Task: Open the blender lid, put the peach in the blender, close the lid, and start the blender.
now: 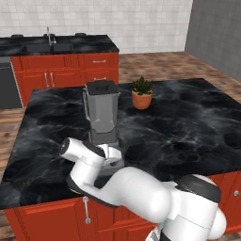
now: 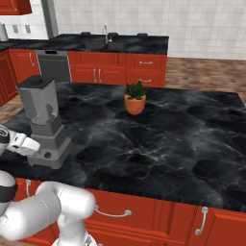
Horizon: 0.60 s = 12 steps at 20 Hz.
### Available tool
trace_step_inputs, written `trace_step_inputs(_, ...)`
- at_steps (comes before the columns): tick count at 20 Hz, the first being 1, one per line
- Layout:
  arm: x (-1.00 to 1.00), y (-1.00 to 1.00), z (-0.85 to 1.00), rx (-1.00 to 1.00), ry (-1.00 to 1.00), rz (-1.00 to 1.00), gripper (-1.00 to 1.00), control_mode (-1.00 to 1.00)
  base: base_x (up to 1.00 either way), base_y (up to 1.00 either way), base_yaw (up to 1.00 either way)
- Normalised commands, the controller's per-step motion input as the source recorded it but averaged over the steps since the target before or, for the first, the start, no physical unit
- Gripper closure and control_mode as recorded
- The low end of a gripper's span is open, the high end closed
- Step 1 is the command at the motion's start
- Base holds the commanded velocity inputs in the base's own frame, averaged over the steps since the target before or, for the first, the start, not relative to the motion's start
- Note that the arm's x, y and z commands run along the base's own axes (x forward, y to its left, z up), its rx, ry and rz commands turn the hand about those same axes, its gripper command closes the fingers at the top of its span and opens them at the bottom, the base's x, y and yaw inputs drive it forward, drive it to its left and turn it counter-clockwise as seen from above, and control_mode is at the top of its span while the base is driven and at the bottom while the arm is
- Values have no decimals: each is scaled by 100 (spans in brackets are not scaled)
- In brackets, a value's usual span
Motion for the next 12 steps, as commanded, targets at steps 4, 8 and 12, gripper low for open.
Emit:
trace_step_inputs(4, 21, 26, -19, -5, 4, 0, -100, -100, 0, 0, 0)
trace_step_inputs(8, 19, 30, -25, -5, 5, 0, -100, -100, 0, 0, 0)
trace_step_inputs(12, 29, 11, -32, -1, 0, 0, -100, -100, 0, 0, 0)
